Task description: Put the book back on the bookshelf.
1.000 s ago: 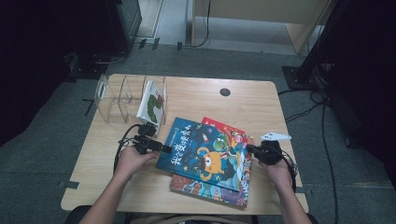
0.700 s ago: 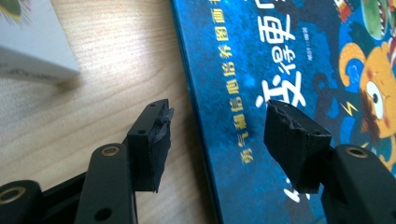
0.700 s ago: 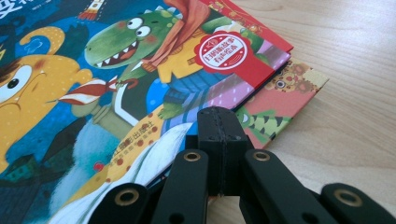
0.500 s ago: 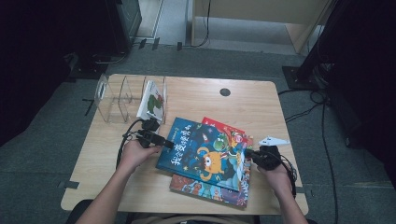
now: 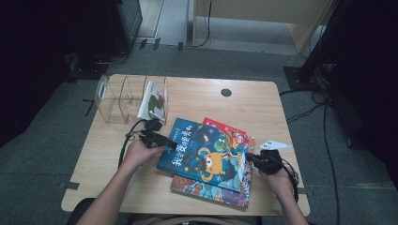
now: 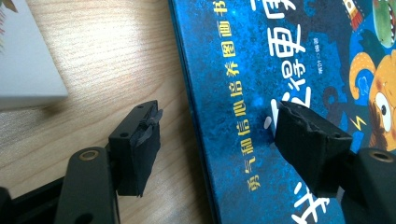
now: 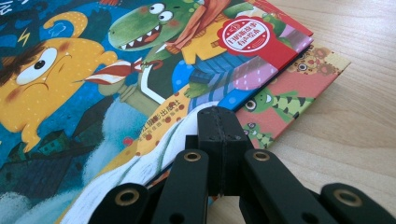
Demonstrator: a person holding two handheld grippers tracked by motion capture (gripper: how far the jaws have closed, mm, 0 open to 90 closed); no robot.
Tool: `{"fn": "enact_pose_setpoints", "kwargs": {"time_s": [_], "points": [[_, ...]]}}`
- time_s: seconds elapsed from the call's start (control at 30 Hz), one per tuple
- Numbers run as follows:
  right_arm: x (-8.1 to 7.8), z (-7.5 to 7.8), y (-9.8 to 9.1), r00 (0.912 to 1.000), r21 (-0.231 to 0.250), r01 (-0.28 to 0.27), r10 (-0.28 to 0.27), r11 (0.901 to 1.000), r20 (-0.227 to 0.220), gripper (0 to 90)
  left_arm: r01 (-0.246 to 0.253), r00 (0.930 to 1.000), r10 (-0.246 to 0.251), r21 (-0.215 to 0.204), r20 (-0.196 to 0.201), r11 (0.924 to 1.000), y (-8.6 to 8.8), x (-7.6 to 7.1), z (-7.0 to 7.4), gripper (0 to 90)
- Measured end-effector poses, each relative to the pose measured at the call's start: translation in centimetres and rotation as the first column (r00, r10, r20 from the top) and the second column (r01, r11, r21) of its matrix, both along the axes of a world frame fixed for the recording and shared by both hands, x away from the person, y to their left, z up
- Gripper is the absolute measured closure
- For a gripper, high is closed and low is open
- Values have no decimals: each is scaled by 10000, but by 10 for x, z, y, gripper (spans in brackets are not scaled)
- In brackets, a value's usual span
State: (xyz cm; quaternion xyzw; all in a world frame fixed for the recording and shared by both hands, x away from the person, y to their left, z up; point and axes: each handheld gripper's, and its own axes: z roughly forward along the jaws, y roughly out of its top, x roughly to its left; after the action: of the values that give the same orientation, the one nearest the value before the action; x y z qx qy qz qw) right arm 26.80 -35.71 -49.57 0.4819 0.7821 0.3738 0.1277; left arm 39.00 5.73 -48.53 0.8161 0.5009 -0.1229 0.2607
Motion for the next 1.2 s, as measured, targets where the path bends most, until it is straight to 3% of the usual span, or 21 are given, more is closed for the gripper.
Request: {"fn": "enact_pose_setpoints", "kwargs": {"time_s": [0.17,0.27,0.63,0.9,1.03,1.2], "points": [[-1,0,1,10000,15,22,-22,10000,-24,900,-32,9999,31,-89,-131,10000,-3,0,0,312],[-2,0,1,10000,35,31,-31,10000,-32,900,142,9972,-192,-693,-723,9975,-7,1,-4,393],[-6,0,2,10000,48,-53,53,10000,-72,900,-63,9972,15,-630,-751,9980,-9,1,-3,387],[-5,-2,-2,9999,391,-76,80,9992,-110,900,-137,9974,97,-564,-710,9983,-10,0,0,392],[-4,-2,-3,9998,478,-142,149,9988,-145,900,-238,9979,195,-695,-615,9973,-7,-2,9,424],[-3,-3,-3,9996,618,-99,114,9980,-239,900,-82,9991,44,-885,-425,9960,-4,-4,34,452]]}}
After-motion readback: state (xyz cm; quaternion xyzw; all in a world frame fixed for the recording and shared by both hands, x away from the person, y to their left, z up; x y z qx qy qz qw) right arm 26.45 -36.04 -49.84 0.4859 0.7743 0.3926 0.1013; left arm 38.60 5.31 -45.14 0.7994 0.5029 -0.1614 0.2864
